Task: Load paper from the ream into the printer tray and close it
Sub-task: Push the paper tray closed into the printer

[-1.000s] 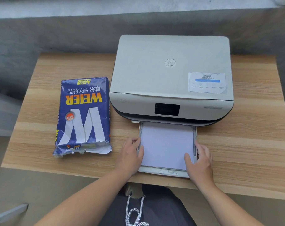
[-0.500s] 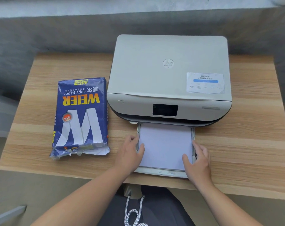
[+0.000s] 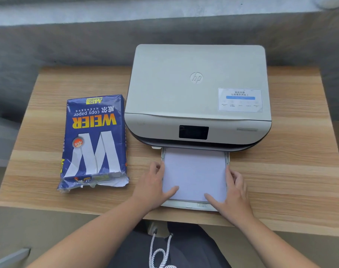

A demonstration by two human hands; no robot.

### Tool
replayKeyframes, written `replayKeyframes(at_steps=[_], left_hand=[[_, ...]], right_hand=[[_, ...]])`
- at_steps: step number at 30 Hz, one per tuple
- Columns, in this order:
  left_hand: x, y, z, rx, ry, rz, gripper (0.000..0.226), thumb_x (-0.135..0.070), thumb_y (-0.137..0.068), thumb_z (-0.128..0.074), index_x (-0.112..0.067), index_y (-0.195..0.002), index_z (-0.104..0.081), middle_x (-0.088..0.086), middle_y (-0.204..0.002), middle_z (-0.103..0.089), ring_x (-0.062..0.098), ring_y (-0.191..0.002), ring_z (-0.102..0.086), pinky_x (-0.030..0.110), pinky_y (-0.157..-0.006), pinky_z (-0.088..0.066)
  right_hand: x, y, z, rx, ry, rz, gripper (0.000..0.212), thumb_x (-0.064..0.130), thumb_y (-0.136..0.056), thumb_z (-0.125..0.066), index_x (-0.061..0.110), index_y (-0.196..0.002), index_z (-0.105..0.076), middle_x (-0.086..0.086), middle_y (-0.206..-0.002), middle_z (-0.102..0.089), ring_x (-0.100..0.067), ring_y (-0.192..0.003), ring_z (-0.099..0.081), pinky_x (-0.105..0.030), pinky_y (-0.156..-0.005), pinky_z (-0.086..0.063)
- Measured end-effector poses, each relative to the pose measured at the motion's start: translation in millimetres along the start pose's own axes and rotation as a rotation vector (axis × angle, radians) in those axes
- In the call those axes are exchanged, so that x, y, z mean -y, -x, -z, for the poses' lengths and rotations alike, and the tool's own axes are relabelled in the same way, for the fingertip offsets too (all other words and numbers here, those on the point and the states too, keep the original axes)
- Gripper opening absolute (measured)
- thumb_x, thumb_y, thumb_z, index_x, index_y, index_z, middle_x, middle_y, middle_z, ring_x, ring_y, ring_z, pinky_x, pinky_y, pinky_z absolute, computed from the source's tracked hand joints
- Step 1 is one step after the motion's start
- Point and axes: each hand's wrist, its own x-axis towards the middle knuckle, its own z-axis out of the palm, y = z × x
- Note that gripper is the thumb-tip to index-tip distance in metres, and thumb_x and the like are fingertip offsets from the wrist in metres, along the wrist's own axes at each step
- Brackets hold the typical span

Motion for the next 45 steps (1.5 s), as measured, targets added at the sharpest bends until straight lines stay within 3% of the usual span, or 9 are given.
replayKeyframes(at_steps=[7,11,17,22,25,28,29,34,45], left_hand=[[9.1,14.1,-2.4,0.006,-0.264,-0.199,0.131,-0.093,-0.061,-0.043,-0.001,-0.151,-0.018,0.017,-0.15,-0.035,0.034,-0.128,-0.041,0.045,-0.11,-0.036],[9.2,21.8,-10.3,0.088,-0.393,-0.211,0.136,-0.09,-0.064,-0.047,0.002,-0.153,-0.001,0.024,-0.162,-0.011,0.039,-0.144,-0.022,0.048,-0.121,-0.018],[5.8,20.3,-5.9,0.115,-0.444,-0.206,0.12,-0.076,-0.078,-0.05,0.003,-0.153,0.0,0.025,-0.163,-0.007,0.039,-0.143,-0.023,0.046,-0.12,-0.018],[14.5,19.0,-4.7,0.043,-0.361,-0.255,0.104,-0.07,-0.084,-0.052,0.002,-0.152,-0.02,0.022,-0.161,-0.023,0.036,-0.142,-0.033,0.047,-0.117,-0.03],[11.8,20.3,-7.7,0.006,-0.408,-0.354,0.078,-0.046,-0.096,-0.054,0.002,-0.151,-0.025,0.021,-0.161,-0.02,0.033,-0.148,-0.027,0.046,-0.119,-0.027],[3.8,22.3,-11.6,-0.016,-0.453,-0.508,0.061,0.0,-0.092,-0.014,0.002,-0.153,-0.018,0.019,-0.162,-0.013,0.032,-0.151,-0.013,0.044,-0.122,-0.018],[3.3,21.0,-13.1,-0.006,-0.468,-0.544,0.071,0.004,-0.083,-0.007,0.001,-0.153,-0.021,0.018,-0.162,-0.016,0.032,-0.15,-0.016,0.043,-0.121,-0.019],[-0.7,12.4,-12.5,-0.016,-0.45,-0.567,0.069,0.003,-0.073,-0.046,-0.003,-0.141,-0.049,0.014,-0.147,-0.052,0.03,-0.137,-0.047,0.04,-0.113,-0.037],[-5.7,41.4,-24.1,0.026,-0.408,-0.495,0.091,-0.026,-0.086,-0.053,-0.001,-0.155,0.001,0.017,-0.166,0.004,0.03,-0.152,0.008,0.046,-0.122,-0.016]], right_hand=[[-17.5,6.4,3.9,0.174,0.407,0.205,0.158,0.086,-0.045,-0.067,0.014,-0.156,0.018,-0.008,-0.166,0.007,-0.03,-0.149,-0.012,-0.044,-0.122,-0.021],[-21.4,6.0,2.4,0.165,0.5,0.24,0.156,0.082,-0.048,-0.072,0.007,-0.157,0.012,-0.014,-0.167,0.003,-0.032,-0.149,-0.014,-0.045,-0.123,-0.021],[-24.9,5.2,6.1,0.09,0.474,0.33,0.129,0.074,-0.06,-0.067,0.003,-0.156,-0.019,-0.017,-0.165,-0.016,-0.035,-0.137,-0.038,-0.046,-0.113,-0.039],[-29.3,2.4,12.4,-0.043,0.463,0.412,0.101,0.071,-0.066,-0.074,0.009,-0.142,-0.05,-0.013,-0.155,-0.041,-0.031,-0.131,-0.045,-0.044,-0.103,-0.047],[-23.8,2.2,7.0,-0.167,0.437,0.592,0.061,0.038,-0.072,-0.087,0.011,-0.122,-0.065,-0.009,-0.127,-0.062,-0.031,-0.111,-0.059,-0.042,-0.09,-0.051],[-20.1,5.4,-5.4,-0.173,0.437,0.747,0.026,-0.001,-0.074,-0.078,0.013,-0.093,-0.068,-0.003,-0.087,-0.061,-0.026,-0.073,-0.055,-0.036,-0.063,-0.045],[-19.7,5.2,-8.6,-0.159,0.443,0.741,0.027,-0.008,-0.073,-0.074,0.013,-0.087,-0.065,-0.002,-0.08,-0.057,-0.024,-0.067,-0.049,-0.035,-0.057,-0.042],[-10.4,-2.4,-11.9,-0.214,0.437,0.675,0.023,-0.008,-0.077,-0.068,0.013,-0.077,-0.058,-0.001,-0.072,-0.052,-0.021,-0.057,-0.044,-0.034,-0.044,-0.039],[14.4,-34.7,-1.1,-0.303,0.394,0.576,0.023,-0.003,-0.078,-0.074,0.013,-0.075,-0.058,-0.002,-0.07,-0.054,-0.022,-0.055,-0.049,-0.034,-0.038,-0.039]])
